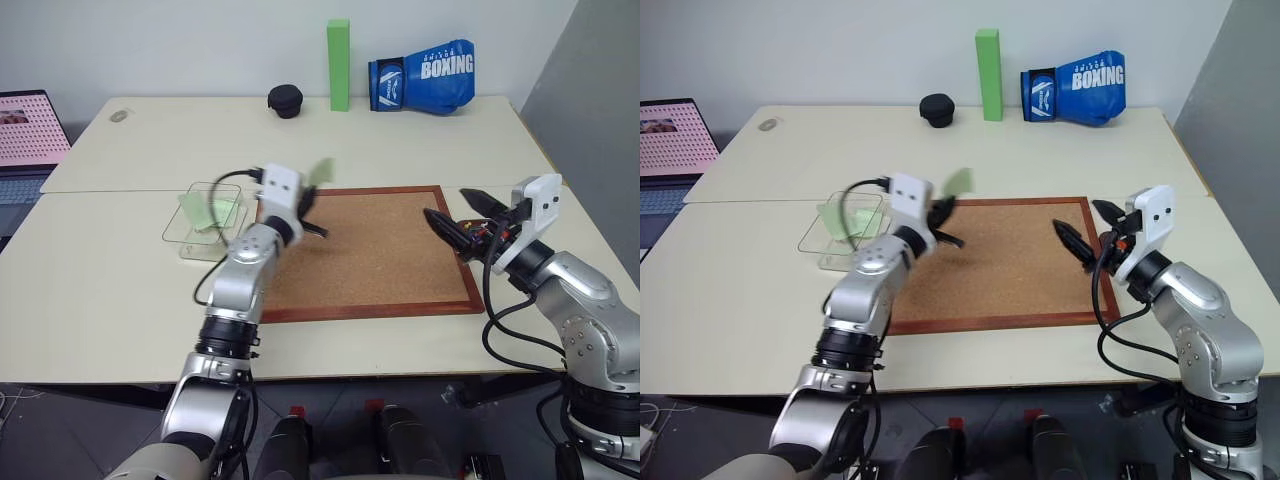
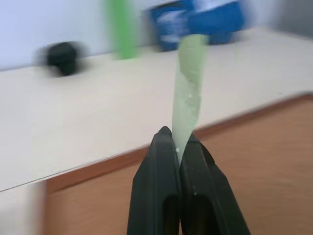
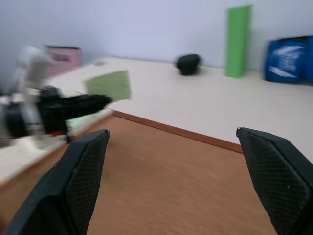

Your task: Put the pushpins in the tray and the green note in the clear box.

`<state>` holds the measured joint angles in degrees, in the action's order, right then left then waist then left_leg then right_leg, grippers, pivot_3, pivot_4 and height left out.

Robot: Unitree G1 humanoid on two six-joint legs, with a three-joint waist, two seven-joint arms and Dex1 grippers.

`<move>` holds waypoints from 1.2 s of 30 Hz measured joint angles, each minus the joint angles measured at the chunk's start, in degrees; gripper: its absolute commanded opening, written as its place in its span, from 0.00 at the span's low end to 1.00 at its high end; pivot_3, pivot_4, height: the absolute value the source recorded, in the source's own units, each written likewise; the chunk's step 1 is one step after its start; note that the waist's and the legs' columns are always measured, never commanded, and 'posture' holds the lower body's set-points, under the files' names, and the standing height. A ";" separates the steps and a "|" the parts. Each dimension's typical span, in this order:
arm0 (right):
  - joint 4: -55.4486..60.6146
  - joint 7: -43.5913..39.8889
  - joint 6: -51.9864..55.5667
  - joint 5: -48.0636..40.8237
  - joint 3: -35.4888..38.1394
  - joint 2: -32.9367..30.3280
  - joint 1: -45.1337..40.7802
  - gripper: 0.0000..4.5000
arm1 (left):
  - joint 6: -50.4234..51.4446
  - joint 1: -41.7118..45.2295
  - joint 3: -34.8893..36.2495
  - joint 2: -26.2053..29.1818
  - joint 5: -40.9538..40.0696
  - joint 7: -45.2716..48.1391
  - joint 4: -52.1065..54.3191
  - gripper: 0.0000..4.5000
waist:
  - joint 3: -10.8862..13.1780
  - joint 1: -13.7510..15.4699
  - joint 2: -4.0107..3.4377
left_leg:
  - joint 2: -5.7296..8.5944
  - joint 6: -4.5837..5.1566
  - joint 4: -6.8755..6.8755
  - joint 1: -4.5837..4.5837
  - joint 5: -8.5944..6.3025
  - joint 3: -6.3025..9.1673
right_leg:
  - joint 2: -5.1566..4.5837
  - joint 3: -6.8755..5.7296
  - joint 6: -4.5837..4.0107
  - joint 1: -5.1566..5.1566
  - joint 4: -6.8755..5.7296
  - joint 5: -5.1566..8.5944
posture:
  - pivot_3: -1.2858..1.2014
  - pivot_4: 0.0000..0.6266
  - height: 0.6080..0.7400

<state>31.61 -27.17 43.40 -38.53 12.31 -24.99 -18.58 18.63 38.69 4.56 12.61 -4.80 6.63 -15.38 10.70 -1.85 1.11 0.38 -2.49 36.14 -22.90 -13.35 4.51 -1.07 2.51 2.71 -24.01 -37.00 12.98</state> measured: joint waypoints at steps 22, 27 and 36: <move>5.80 5.26 6.67 -14.93 -2.98 -1.37 -3.07 1.00 | 7.34 -0.86 9.86 -1.14 1.59 -19.64 -0.68 0.28 | 0.00 0.32 0.06 | 0.02 -0.02 0.03 -0.01 0.01 0.02 | -0.07 -0.06 0.01 0.01 -0.03 -0.02 | 0.52 0.24 1.00; 5.81 5.98 6.66 -14.94 -3.32 -2.45 -3.20 1.00 | 7.70 -0.91 9.92 -1.29 1.43 -19.96 -0.55 0.49 | 0.00 0.32 0.06 | 0.03 -0.02 0.04 -0.01 0.01 0.01 | -0.06 -0.06 0.01 0.02 -0.04 -0.02 | 0.52 0.24 1.00; 5.42 6.49 3.78 -8.34 -5.46 -5.16 -0.11 1.00 | 4.71 -6.37 4.01 -1.41 1.70 -13.10 7.85 0.89 | -0.01 0.49 0.07 | 0.04 -0.03 0.04 -0.01 0.01 -0.01 | -0.08 -0.04 0.00 0.02 -0.02 -0.03 | 0.52 0.24 1.00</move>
<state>37.03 -20.68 47.18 -46.87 6.85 -30.15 -18.69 23.34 32.32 8.58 11.20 -3.10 -6.47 -7.53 10.69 -1.36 1.18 0.42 -2.52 36.18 -22.91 -13.34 4.50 -1.15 2.47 2.70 -24.00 -37.03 12.95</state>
